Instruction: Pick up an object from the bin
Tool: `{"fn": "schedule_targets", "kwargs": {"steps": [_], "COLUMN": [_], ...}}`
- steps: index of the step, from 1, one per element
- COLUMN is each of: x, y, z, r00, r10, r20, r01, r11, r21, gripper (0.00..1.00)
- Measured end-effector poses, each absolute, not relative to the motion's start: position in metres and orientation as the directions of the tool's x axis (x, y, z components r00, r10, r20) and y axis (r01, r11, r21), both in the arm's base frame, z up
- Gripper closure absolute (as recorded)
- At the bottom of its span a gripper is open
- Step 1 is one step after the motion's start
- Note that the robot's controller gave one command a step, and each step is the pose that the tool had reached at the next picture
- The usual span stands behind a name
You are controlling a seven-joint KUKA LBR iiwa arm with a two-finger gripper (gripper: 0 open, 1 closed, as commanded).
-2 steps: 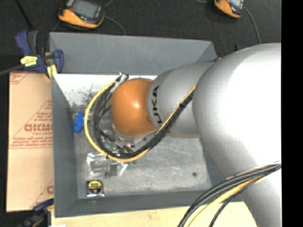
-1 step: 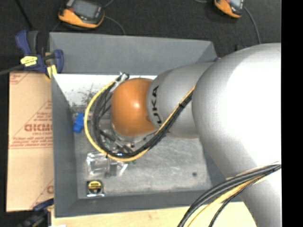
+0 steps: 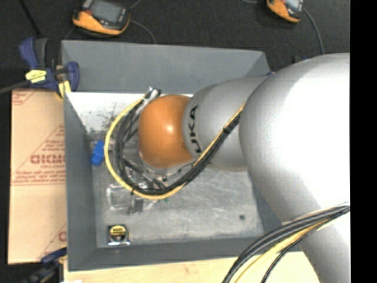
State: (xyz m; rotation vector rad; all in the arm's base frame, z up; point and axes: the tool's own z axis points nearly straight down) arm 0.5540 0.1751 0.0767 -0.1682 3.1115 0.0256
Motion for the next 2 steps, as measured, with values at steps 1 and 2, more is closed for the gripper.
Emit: {"fn": "schedule_targets", "kwargs": {"steps": [1, 2], "x": [0.556, 0.557], "y": [0.177, 0.177], "z": [0.083, 0.148], "r00": [-0.994, -0.994], "r10": [-0.108, -0.107], "r20": [-0.007, -0.006], "r01": [-0.108, -0.107], "r11": [0.994, 0.994], "r21": [0.005, 0.003], "gripper": [1.0, 1.0]}}
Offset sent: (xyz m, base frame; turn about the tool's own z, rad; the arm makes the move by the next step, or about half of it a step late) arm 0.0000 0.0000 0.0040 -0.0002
